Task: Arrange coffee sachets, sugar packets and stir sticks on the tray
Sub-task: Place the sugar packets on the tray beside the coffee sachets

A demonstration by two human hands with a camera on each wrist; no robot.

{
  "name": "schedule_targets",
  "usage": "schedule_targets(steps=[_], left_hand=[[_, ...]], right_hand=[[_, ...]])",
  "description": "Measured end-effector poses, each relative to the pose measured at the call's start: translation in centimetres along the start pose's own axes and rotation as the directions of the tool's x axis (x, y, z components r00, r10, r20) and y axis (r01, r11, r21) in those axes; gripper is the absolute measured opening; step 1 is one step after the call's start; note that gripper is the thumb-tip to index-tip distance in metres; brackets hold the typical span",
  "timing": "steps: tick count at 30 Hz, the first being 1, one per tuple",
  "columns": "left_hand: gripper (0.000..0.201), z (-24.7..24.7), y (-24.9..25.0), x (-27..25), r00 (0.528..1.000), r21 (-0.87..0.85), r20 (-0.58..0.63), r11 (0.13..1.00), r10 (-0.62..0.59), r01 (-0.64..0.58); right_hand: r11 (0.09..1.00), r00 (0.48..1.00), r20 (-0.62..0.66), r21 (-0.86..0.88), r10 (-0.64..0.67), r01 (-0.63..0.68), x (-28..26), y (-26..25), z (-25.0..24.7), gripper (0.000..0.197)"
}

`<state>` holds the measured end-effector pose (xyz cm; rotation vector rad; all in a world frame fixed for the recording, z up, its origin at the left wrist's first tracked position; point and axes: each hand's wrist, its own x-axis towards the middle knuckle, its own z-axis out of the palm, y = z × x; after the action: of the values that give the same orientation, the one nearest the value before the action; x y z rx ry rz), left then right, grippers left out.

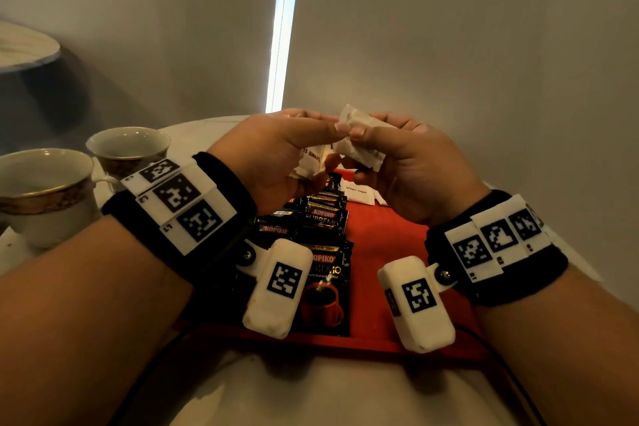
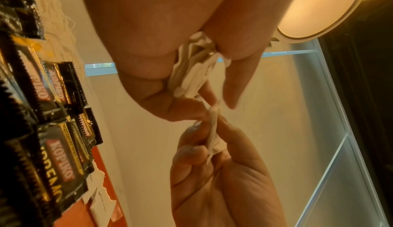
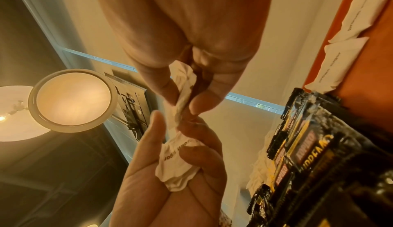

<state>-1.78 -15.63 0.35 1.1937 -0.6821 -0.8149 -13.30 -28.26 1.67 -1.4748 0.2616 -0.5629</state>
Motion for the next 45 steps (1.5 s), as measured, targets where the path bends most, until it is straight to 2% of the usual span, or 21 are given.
schedule_targets(steps=[2,3,5,8,12,16,19,21,23,25,28,31,37,45], left_hand=[[0.007,0.0,0.1,0.0,0.999,-0.017,-0.033,1.0,-0.005,0.004],[0.003,0.0,0.1,0.0,0.999,-0.038,-0.046,0.999,-0.005,0.003],[0.003,-0.1,0.2,0.1,0.997,-0.071,-0.073,0.997,0.001,-0.006],[0.014,-0.3,0.1,0.3,0.997,-0.085,-0.081,0.996,0.002,-0.008],[0.028,-0.4,0.0,0.3,0.997,-0.062,-0.074,0.998,0.002,-0.007],[0.014,-0.2,0.2,0.2,0.996,-0.066,-0.091,0.998,0.007,-0.013],[0.011,-0.2,0.3,0.2,0.995,-0.059,-0.099,0.998,0.01,-0.016],[0.009,-0.1,0.2,0.1,0.996,-0.06,-0.09,0.998,0.012,-0.018],[0.014,-0.1,0.2,0.2,0.995,-0.091,-0.099,0.996,0.004,-0.013],[0.016,-0.1,0.3,0.3,0.99,-0.166,-0.136,0.986,-0.018,-0.005],[0.008,-0.2,0.6,0.3,0.987,-0.251,-0.16,0.968,-0.027,-0.014],[0.01,-0.1,0.7,0.1,0.984,-0.288,-0.173,0.957,-0.03,-0.021],[0.015,-0.2,0.7,0.2,0.98,-0.305,-0.196,0.952,-0.046,-0.016],[0.024,0.0,0.6,0.6,0.979,-0.313,-0.197,0.95,-0.056,-0.008]], right_hand=[[1.0,1.0,0.003,-0.002,-0.001,0.001,-0.1,0.0,0.1,0.024],[1.0,1.0,-0.001,-0.004,-0.001,0.001,-0.1,-0.1,0.1,0.025],[1.0,0.999,-0.034,-0.007,-0.006,0.006,0.0,-0.1,-0.1,0.031],[1.0,0.996,-0.086,0.005,-0.019,0.019,0.3,0.1,-0.4,0.035],[1.0,0.997,-0.081,-0.009,-0.02,0.019,0.5,0.3,-0.5,0.036],[0.998,0.998,-0.058,-0.068,-0.017,0.013,0.6,0.4,-0.7,0.029],[0.989,0.999,-0.015,-0.145,-0.03,0.028,0.5,0.4,-1.0,0.01],[0.984,0.999,0.018,-0.172,-0.044,0.047,0.6,0.4,-1.3,0.005],[0.988,0.998,-0.015,-0.147,-0.054,0.051,1.1,0.3,-1.9,0.005],[0.995,0.993,-0.11,-0.09,-0.048,0.038,1.9,0.5,-3.1,0.01],[0.997,0.965,-0.257,-0.03,0.054,-0.064,3.3,2.0,-5.6,0.014],[0.975,0.921,-0.332,-0.014,0.206,-0.223,4.3,4.2,-7.4,0.012],[0.92,0.882,-0.278,0.011,0.38,-0.393,4.4,6.3,-7.8,0.02],[0.894,0.862,-0.291,-0.044,0.416,-0.446,4.6,7.0,-8.0,0.035]])
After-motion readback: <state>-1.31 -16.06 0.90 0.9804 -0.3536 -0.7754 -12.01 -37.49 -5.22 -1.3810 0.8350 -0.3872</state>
